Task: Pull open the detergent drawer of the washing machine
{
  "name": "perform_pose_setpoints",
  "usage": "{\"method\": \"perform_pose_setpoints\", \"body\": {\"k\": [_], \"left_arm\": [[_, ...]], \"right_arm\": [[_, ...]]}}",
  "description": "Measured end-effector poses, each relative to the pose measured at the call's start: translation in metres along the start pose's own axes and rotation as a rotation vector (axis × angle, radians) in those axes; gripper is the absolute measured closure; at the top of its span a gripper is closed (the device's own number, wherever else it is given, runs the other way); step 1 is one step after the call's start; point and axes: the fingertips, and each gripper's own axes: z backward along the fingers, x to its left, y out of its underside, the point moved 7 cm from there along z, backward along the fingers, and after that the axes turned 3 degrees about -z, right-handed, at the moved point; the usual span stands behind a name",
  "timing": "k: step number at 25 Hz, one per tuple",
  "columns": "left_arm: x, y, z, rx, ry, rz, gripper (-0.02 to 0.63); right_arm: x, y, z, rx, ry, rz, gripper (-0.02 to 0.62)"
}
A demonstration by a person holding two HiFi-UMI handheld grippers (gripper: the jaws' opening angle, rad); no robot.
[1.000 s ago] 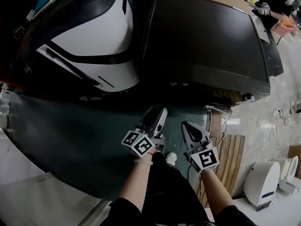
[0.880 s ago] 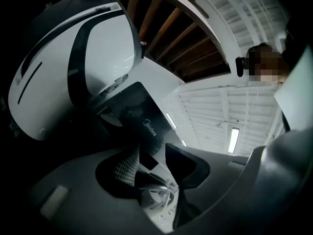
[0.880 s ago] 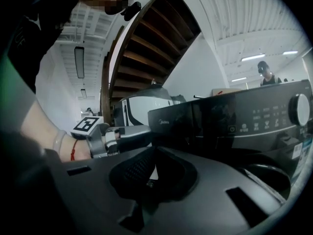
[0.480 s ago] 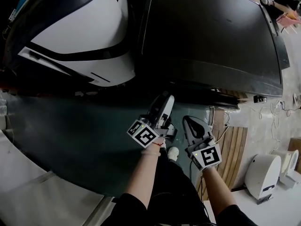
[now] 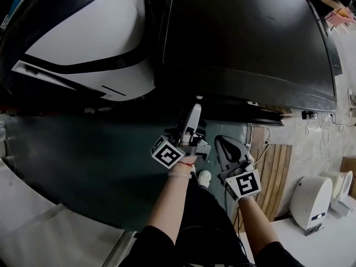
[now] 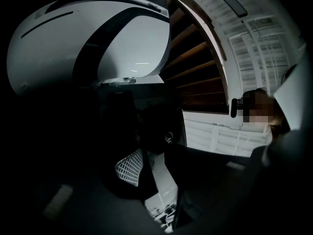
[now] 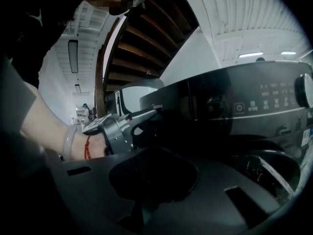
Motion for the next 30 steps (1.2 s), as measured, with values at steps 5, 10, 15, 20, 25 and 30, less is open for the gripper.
{"method": "perform_pose_setpoints", "body": {"k": [5,10,15,20,25,30], "left_arm": [[0.002,0.005,0.0,-0.058,0.02,0.072,0.471],[0.001,0.005,-0.001,-0.061,0.038,0.098,0.482],[-0.005,0.008,0.0,-0.081,0.045,0.132,0.485],[-0.011,0.01,0.008,-0.074,0.057,0.137,0.486],[-0.016,0.014,0.021,-0.059,0.037,0.119,0.486],[-0.021,0.017,0.035,-0.049,0.038,0.106,0.488]], "right_arm": [[0.0,0.004,0.0,-0.02,0.013,-0.006,0.581],[-0.001,0.001,0.001,-0.045,0.043,-0.017,0.581],[0.001,0.0,0.003,-0.066,0.082,-0.048,0.581],[0.004,-0.003,0.007,-0.081,0.101,-0.02,0.581],[0.009,-0.005,0.011,-0.079,0.116,-0.04,0.581],[0.014,-0.003,0.017,-0.101,0.108,-0.01,0.581]]}}
